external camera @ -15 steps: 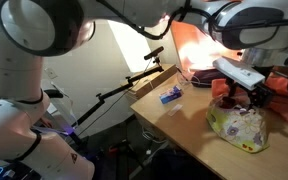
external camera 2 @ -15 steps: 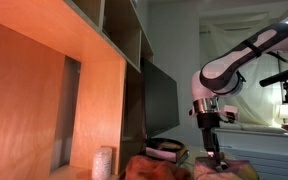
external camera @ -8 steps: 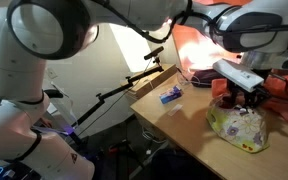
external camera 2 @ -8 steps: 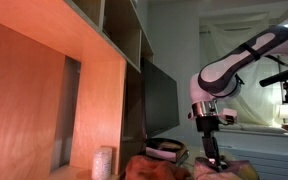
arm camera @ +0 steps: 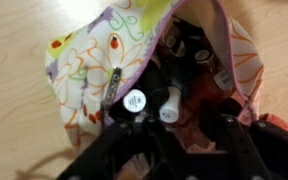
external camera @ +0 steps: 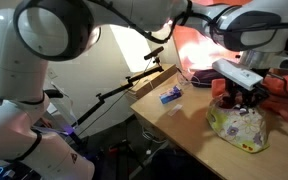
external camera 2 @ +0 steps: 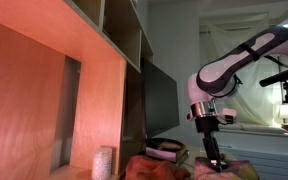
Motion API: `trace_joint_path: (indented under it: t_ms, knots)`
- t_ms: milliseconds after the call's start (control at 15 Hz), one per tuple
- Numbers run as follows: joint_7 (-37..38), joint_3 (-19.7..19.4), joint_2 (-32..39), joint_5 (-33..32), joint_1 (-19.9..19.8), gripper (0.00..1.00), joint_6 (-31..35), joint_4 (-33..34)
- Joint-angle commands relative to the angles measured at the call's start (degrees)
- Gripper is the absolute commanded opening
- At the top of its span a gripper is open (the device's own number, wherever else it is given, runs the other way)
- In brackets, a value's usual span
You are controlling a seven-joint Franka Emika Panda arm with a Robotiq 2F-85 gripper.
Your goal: Take the blue and the orange nail polish bottles out of the little bag
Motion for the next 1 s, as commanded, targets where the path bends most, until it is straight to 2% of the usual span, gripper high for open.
trace_joint_path:
  t_ms: [0, 133, 200, 267, 933]
  knots:
    - [2.01, -0.82, 0.65, -1.11, 1.04, 0.18, -2.7, 2.55]
    - [1.91, -0.8, -0.21, -1.34, 1.21, 0.02, -2.14, 1.76]
    - [1.62, -0.62, -0.8, -1.23, 1.15, 0.0, -1.49, 1.16]
    - [1.61, -0.7, -1.66, -1.47, 1.32, 0.05, -0.9, 0.28]
    - [1.43, -0.64, -10.91, -2.26, 2.25, 0.05, 5.96, -6.78]
